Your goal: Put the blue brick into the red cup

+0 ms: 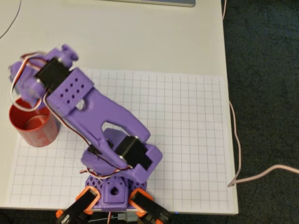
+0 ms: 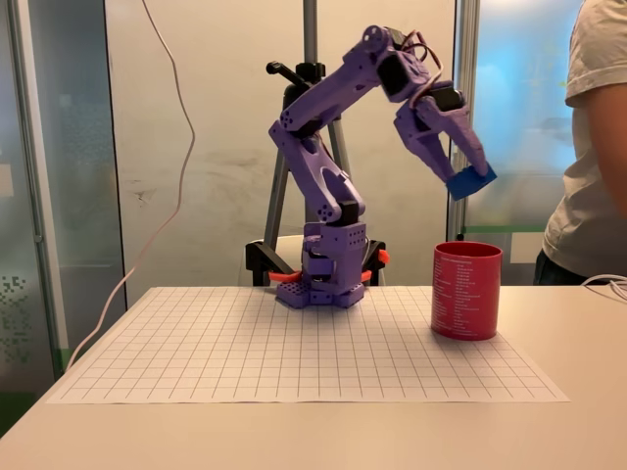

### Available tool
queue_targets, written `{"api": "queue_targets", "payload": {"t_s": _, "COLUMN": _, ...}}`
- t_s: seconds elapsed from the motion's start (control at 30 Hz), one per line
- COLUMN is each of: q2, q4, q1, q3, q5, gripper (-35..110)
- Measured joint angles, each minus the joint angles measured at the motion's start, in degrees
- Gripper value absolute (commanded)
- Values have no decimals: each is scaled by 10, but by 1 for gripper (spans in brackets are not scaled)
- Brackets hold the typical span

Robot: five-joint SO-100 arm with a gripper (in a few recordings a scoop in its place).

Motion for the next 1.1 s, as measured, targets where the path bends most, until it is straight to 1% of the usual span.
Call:
{"api": "queue_targets", "payload": {"t_s": 0.13, "q2": -3, "q4": 1, "q1": -46, "q3": 48, "q5": -10, "gripper": 0}}
{"api": "queue_targets", "payload": {"t_s": 0.23, "q2": -3, "q4": -9, "q1": -50, "q3": 105, "q5": -20, "gripper": 0}}
{"api": "queue_targets", "payload": {"t_s": 0.53, "q2": -10, "q4": -12, "q1": -68, "q3": 116, "q5": -9, "gripper": 0}}
{"api": "queue_targets", "payload": {"t_s": 0.57, "q2": -10, "q4": -17, "q1": -76, "q3": 116, "q5": -11, "gripper": 5}}
{"api": "queue_targets", "payload": {"t_s": 0.6, "q2": -10, "q4": -20, "q1": -76, "q3": 116, "q5": -18, "gripper": 37}}
{"api": "queue_targets", "payload": {"t_s": 0.63, "q2": -11, "q4": -24, "q1": -73, "q3": 116, "q5": -18, "gripper": 52}}
{"api": "queue_targets", "payload": {"t_s": 0.7, "q2": -15, "q4": -24, "q1": -67, "q3": 116, "q5": -1, "gripper": 72}}
{"api": "queue_targets", "payload": {"t_s": 0.73, "q2": -11, "q4": -25, "q1": -65, "q3": 120, "q5": 11, "gripper": 79}}
{"api": "queue_targets", "payload": {"t_s": 0.87, "q2": 10, "q4": -31, "q1": -69, "q3": 135, "q5": 39, "gripper": 78}}
{"api": "queue_targets", "payload": {"t_s": 1.1, "q2": 9, "q4": -31, "q1": -69, "q3": 135, "q5": 43, "gripper": 77}}
